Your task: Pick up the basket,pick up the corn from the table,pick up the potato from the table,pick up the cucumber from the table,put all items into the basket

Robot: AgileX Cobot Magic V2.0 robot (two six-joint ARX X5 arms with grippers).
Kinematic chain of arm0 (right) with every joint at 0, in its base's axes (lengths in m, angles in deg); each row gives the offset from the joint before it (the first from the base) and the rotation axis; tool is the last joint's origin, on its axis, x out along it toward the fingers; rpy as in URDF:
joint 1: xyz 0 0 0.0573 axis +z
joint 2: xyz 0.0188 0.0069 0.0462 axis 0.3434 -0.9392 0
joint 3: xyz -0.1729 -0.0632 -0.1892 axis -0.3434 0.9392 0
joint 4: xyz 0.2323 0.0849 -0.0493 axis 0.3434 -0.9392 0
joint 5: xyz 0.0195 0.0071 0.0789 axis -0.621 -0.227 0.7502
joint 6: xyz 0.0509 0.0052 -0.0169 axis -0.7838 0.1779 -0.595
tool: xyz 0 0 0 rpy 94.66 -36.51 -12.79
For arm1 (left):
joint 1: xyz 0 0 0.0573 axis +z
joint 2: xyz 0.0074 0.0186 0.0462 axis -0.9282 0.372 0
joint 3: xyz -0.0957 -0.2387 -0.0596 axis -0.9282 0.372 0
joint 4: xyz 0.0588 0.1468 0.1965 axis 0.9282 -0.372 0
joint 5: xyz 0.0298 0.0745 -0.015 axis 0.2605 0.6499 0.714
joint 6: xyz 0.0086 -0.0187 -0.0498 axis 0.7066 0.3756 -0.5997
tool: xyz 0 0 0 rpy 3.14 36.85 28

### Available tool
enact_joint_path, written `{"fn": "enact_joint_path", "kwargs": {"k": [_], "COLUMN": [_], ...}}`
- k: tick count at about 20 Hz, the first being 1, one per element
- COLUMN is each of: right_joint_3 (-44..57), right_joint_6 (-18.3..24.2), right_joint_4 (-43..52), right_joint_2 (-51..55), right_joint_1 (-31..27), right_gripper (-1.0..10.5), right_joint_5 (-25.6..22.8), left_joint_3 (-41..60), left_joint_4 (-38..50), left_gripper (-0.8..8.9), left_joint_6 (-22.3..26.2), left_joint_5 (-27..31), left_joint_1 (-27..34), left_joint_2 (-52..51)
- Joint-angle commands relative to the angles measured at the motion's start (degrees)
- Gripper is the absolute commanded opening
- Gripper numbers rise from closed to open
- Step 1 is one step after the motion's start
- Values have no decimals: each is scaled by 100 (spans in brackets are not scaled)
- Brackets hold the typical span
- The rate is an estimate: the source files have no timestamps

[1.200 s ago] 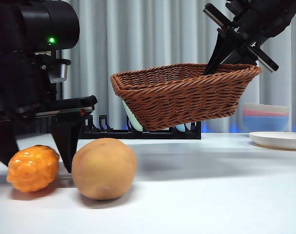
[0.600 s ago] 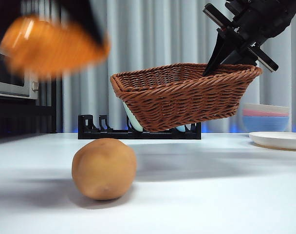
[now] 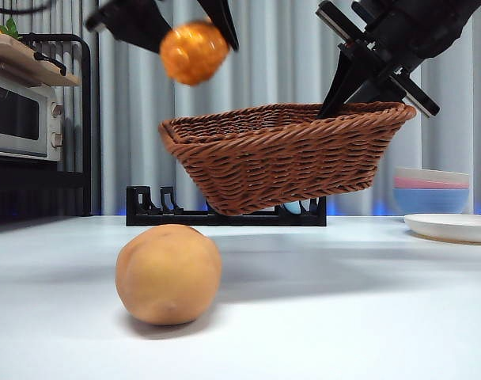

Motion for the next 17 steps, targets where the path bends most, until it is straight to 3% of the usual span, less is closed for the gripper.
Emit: {"fn": "enact_joint_path", "kwargs": {"k": [1, 6, 7, 9, 10, 14, 17], "right_joint_3": [-26, -26, -26, -26, -26, -26, -26], "right_joint_6": [-98, -98, -98, -98, -98, -98, -94], "right_joint_4": [-4, -103, -103, -103, -103, -103, -28], "right_joint_2": [13, 13, 13, 13, 13, 13, 13], "right_joint_1": [15, 15, 15, 15, 15, 13, -39], "right_gripper": [-17, -16, -16, -17, -17, -17, -17], "right_joint_5": [66, 66, 68, 68, 68, 68, 66], "left_joint_3": [-518, -730, -730, -730, -741, -804, -1246], "left_joint_4": [-271, -400, -409, -321, -306, -428, -1316], "left_gripper": [-8, 25, 141, 548, 590, 589, 589], "left_joint_6": [420, 726, 723, 699, 699, 634, 691], "left_joint_5": [79, 0, -120, -225, -249, -289, -579], "left_joint_1": [103, 118, 114, 81, 79, 76, 74], "left_joint_2": [688, 1318, 1329, 1329, 1329, 1320, 1117]}}
